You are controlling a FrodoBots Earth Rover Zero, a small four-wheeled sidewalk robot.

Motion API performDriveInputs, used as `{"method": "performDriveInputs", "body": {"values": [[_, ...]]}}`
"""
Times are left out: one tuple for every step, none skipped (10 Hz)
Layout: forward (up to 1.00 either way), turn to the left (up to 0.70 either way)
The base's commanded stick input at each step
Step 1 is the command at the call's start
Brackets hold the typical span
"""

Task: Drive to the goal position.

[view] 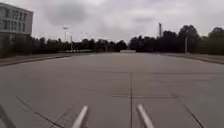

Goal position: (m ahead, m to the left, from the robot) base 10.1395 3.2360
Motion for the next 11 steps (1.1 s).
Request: {"method": "performDriveInputs", "body": {"values": [[1.00,-0.27],[1.00,-0.27],[1.00,-0.27],[1.00,-0.27],[1.00,-0.27],[1.00,-0.27],[1.00,-0.27],[1.00,-0.27],[1.00,-0.27],[1.00,-0.27],[1.00,-0.27]]}}
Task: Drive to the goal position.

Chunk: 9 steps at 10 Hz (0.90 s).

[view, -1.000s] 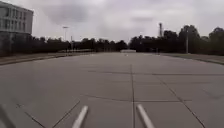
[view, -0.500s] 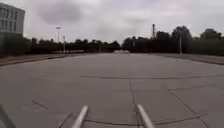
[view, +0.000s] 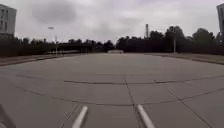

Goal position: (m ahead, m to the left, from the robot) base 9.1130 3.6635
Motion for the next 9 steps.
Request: {"method": "performDriveInputs", "body": {"values": [[1.00,-0.27],[1.00,-0.27],[1.00,0.00],[1.00,0.00],[1.00,0.00],[1.00,0.06],[1.00,0.19],[1.00,0.27],[1.00,0.05]]}}
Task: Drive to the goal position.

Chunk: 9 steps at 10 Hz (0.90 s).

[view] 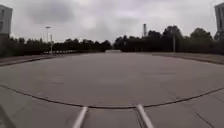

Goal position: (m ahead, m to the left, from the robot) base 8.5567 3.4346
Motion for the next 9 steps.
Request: {"method": "performDriveInputs", "body": {"values": [[1.00,0.00],[1.00,0.00],[1.00,0.09],[1.00,0.04],[1.00,0.00],[1.00,0.00],[1.00,0.00],[1.00,0.00],[1.00,0.00]]}}
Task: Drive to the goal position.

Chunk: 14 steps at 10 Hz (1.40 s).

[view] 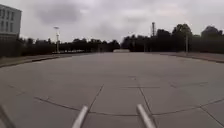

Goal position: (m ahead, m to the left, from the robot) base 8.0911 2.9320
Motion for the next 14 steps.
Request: {"method": "performDriveInputs", "body": {"values": [[1.00,0.00],[1.00,0.00],[1.00,0.00],[1.00,0.00],[1.00,0.00],[1.00,0.00],[1.00,0.00],[1.00,0.00],[1.00,0.00],[1.00,0.00],[1.00,0.00],[1.00,-0.02],[1.00,-0.26],[1.00,-0.27]]}}
